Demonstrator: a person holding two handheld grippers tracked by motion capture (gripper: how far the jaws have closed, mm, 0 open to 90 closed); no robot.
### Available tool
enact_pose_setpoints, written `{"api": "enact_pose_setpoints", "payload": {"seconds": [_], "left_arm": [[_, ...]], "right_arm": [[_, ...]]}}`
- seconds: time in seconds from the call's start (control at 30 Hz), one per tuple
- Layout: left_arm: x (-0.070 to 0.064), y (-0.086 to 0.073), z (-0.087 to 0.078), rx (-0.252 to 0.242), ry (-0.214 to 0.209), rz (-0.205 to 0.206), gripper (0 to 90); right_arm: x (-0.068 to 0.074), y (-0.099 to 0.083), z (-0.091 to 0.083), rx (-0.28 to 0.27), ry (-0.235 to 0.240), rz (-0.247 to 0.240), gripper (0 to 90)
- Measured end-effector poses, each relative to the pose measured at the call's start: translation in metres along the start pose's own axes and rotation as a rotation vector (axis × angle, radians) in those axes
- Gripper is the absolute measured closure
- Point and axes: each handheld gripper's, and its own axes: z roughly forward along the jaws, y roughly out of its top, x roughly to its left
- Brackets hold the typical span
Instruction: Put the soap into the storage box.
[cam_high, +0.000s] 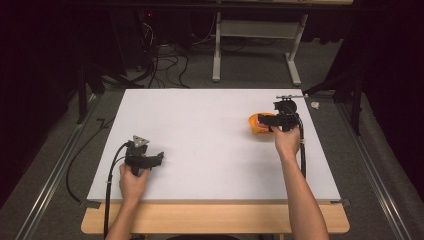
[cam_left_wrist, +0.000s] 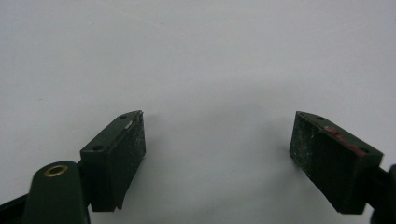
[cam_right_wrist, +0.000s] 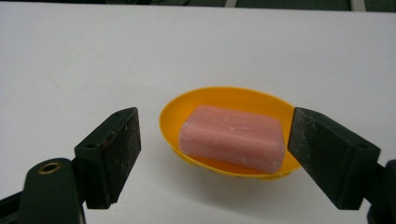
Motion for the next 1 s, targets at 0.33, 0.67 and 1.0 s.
{"api": "enact_pose_setpoints", "payload": {"seconds": [0.33, 0.67, 1.0], "left_arm": [[0.0, 0.0, 0.0, 0.0, 0.0, 0.001, 18.7], [0.0, 0.0, 0.0, 0.0, 0.0, 0.0, 18.7], [0.0, 0.0, 0.0, 0.0, 0.0, 0.0, 18.7]], "right_arm": [[-0.002, -0.012, -0.018, -0.054, 0.034, -0.01, 19.1], [-0.003, -0.023, -0.032, -0.081, 0.055, -0.022, 19.3], [0.0, -0.037, -0.044, -0.11, 0.079, -0.042, 19.5]]}}
